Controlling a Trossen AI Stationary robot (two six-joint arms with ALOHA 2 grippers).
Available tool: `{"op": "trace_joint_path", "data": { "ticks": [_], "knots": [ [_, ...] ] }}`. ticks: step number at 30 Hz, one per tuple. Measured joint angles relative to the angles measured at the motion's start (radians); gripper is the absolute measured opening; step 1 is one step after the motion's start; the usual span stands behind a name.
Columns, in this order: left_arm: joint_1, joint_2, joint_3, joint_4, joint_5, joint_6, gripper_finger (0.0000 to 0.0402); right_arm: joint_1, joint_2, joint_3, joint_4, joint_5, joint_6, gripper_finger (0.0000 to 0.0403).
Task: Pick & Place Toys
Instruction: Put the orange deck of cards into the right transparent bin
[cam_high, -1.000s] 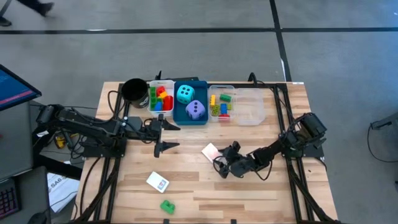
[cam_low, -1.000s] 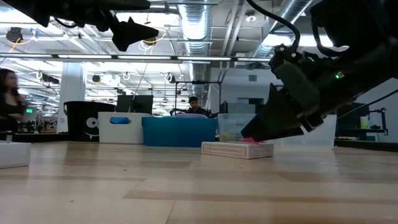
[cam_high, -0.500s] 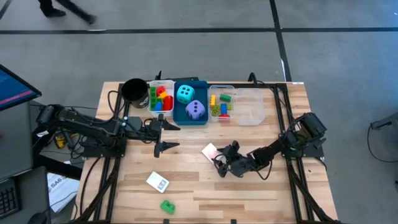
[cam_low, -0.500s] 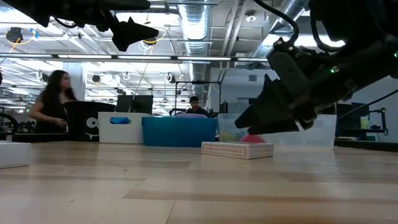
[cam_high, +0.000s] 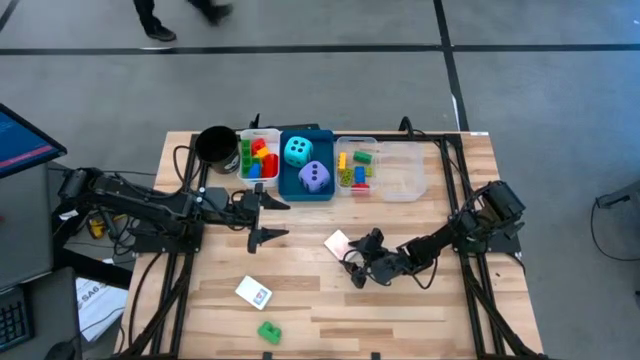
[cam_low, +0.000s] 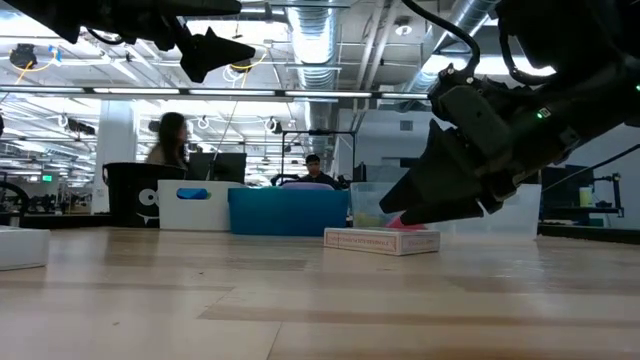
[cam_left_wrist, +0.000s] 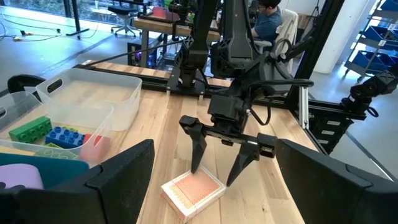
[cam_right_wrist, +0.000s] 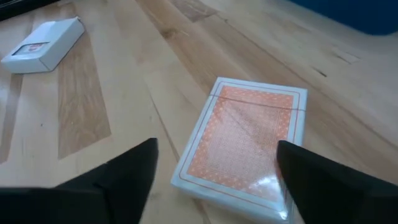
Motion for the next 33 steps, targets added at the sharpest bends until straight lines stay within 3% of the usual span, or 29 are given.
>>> {"op": "trace_joint_path", "data": {
  "ticks": [6,11,18,24,33],
  "knots": [
    [0.0,0.0,0.0,0.0,0.0,0.0,0.0328,0.0,0.0,0.0,-0.001,-0.002,0.015,0.0392],
    [0.0,0.0,0.0,0.0,-0.001,0.0,0.0328,-0.001,0.0,0.0,-0.003,-0.002,0.011,0.0377],
    [0.0,0.0,0.0,0.0,-0.001,0.0,0.0328,0.008,0.0,0.0,-0.006,-0.001,0.035,0.0398],
    [0.0,0.0,0.0,0.0,-0.006,0.0,0.0328,0.05,0.0,0.0,-0.005,0.004,0.027,0.0393],
    [0.0,0.0,0.0,0.0,-0.005,-0.003,0.0328,0.043,0.072,0.009,0.037,0.112,0.133,0.0396]
  ]
}}
